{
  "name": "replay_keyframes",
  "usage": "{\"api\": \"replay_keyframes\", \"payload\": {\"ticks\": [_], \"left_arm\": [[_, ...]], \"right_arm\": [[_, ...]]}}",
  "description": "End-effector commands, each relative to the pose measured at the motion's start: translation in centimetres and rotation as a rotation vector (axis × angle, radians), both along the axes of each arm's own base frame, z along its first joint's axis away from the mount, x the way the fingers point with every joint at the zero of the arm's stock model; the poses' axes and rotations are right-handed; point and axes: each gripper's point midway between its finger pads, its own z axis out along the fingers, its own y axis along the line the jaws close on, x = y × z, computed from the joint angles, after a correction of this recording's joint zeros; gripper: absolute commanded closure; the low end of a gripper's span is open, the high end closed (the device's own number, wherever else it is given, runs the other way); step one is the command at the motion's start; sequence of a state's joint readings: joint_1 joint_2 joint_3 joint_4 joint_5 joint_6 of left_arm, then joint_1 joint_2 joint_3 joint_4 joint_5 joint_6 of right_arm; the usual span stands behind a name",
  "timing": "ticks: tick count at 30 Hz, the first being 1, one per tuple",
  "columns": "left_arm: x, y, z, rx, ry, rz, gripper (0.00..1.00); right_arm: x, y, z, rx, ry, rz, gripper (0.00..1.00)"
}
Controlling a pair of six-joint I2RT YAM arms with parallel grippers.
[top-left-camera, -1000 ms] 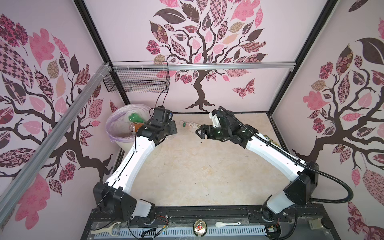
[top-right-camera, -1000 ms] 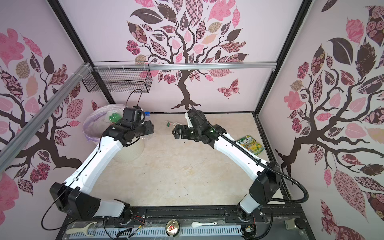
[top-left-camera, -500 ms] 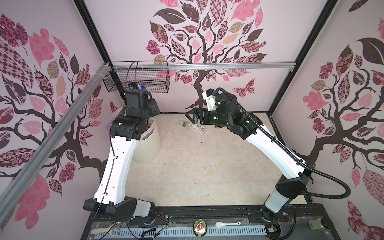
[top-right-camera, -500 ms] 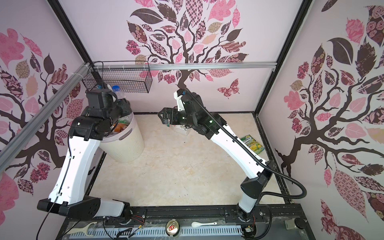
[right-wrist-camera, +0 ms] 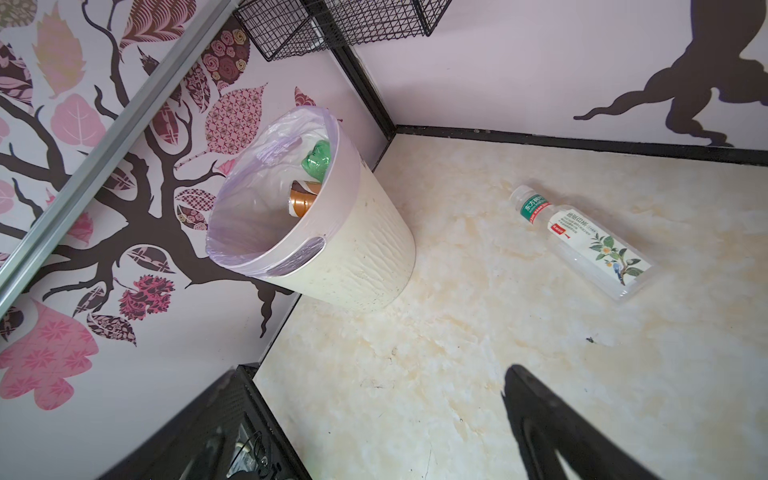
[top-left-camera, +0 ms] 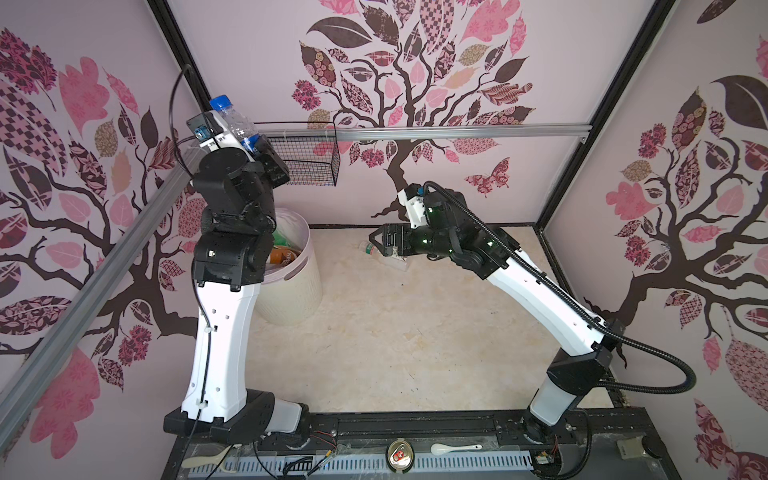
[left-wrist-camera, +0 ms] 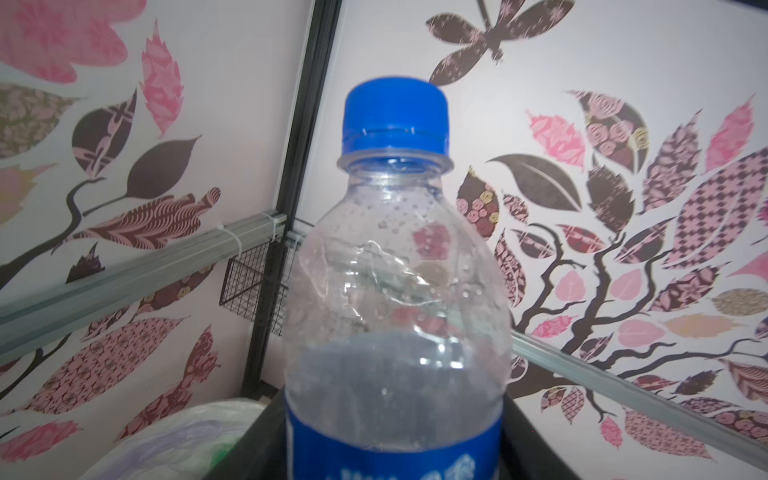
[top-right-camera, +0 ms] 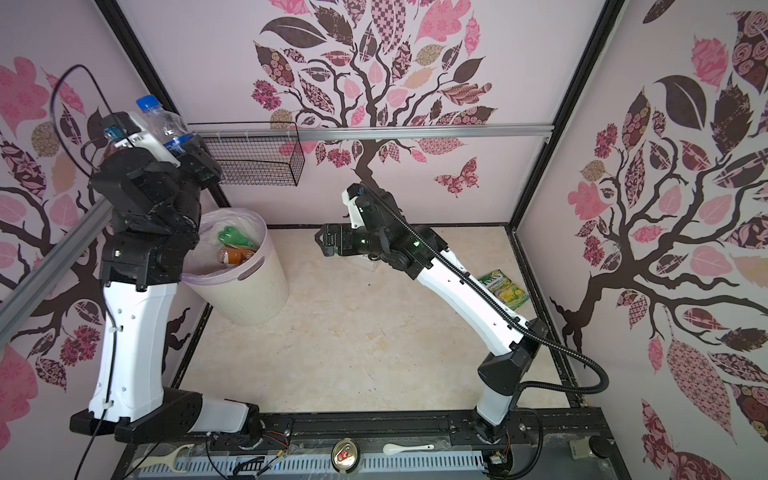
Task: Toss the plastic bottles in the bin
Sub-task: 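Carry the Pepsi bottle with the left gripper over the bin and release, then draw the left gripper back while the right gripper moves toward the tea bottle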
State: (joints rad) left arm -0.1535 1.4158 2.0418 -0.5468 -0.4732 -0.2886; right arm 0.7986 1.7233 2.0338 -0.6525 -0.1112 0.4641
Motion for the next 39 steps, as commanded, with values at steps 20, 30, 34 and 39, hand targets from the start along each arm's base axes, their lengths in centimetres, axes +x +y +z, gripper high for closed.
{"api": "replay_keyframes", "payload": {"ticks": [20,30,34,39], "left_arm": [[2.5,-4.3,-10.5,-0.196,0.235,-0.180,0.02],[-0.6,-12.8,-16.8,-0.169,0.379,-0.397,0.02],[-1.2,-16.5,-20.4,-0.173,0.478,-0.499,0.02],[-1.4,-19.3,-26.3,-0.295,0.617,-0.590,0.02]], "right_arm": [[0.2,0.0,-4.0,-0.085,0.040,-0.002,0.01],[3.3,-6.3,-7.0,-0.075,0.106,-0.173,0.00],[6.0,-9.3,-8.8,-0.114,0.116,-0.264,0.00],[8.8,-10.5,-12.3,-0.250,0.085,-0.299,0.00]]}}
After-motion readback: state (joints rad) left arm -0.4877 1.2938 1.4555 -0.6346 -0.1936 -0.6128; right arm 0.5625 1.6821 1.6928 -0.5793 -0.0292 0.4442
